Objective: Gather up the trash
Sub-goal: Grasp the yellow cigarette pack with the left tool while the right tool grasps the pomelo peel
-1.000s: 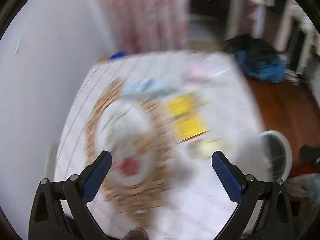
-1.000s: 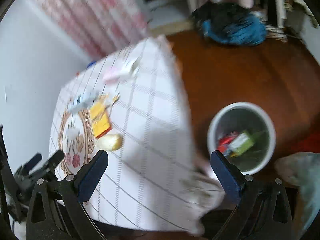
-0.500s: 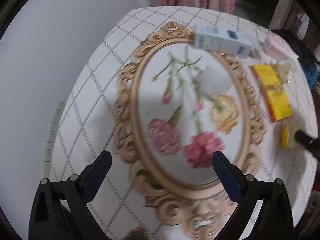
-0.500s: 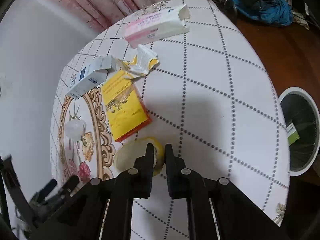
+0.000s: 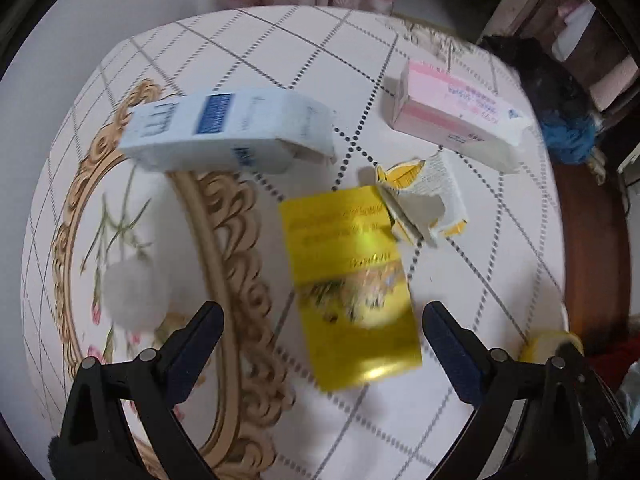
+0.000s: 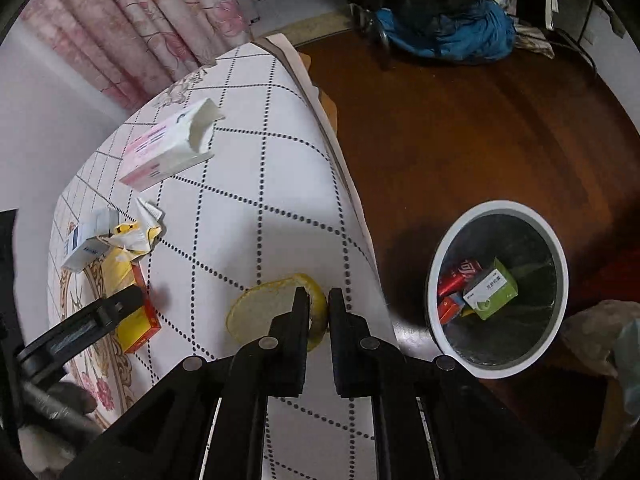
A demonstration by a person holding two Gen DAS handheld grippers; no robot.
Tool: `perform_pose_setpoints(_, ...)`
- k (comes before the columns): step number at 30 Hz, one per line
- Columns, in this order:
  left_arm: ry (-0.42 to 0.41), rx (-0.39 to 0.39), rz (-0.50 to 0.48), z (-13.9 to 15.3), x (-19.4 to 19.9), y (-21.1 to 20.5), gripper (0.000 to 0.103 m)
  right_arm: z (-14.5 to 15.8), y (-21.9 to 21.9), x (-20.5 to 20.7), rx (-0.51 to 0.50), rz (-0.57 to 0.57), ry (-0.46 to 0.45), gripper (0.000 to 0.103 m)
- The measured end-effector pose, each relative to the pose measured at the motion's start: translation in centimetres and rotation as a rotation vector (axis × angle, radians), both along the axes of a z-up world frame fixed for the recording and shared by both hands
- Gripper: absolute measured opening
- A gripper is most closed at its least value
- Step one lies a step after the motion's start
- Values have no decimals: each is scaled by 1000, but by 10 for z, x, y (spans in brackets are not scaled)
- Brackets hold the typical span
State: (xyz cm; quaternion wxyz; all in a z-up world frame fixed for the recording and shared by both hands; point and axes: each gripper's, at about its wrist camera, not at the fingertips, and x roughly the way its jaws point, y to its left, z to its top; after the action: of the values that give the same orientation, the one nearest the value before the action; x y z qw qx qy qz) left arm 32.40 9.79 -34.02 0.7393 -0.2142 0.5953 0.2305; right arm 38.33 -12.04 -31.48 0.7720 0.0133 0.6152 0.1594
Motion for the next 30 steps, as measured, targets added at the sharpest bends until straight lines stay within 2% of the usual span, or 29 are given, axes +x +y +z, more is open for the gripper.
perform_pose_setpoints(1,4,6,0,-3,2,1,87,3,-6,-1,5,2,3,10)
perform_pose_setpoints(2,6,16,-2,-3,1,-1,85,3,-7,-2,10,6,4,10)
perform_pose_setpoints(3,-2,28,-7,-2,1,-1,74,3,-8,-3,18,14,7,10)
perform_pose_setpoints(4,-13,43,-17,-1,-2,-2,58,5,-11,-6,26,22,11,10)
perform_pose_setpoints(5,-23,49,-26,1,-7,-4,53,6,-14,-10,33,32,14,10)
perform_pose_setpoints(11,-31,84,-73,2,-67,-20,53,9,-20,-49,60,105,30,10)
perform_pose_setpoints(16,-17,57,-106,-1,-141,-48,53,10,-24,-97,55,199,59,10)
perform_pose_setpoints(19,-20,50,-113,-3,-171,-55,53,5,-31,-124,56,230,88,10)
perform_pose_setpoints(22,-25,23,-104,-7,-184,-58,53,-2,-37,-138,65,220,101,11)
perform_pose_setpoints(24,-27,26,-108,-8,-185,-58,54,-9,-42,-138,97,186,141,17)
perform_pose_setpoints(25,-23,28,-108,-10,-183,-57,54,-10,-43,-136,123,165,154,24)
perform_pose_setpoints(26,-21,29,-109,-11,-180,-57,54,-10,-46,-137,147,149,155,37)
perform_pose_setpoints(28,-21,28,-121,-13,-177,-60,61,-8,-47,-137,176,125,151,47)
perform_pose_setpoints(30,-13,42,-122,-15,-172,-61,63,-7,-45,-138,180,113,140,47)
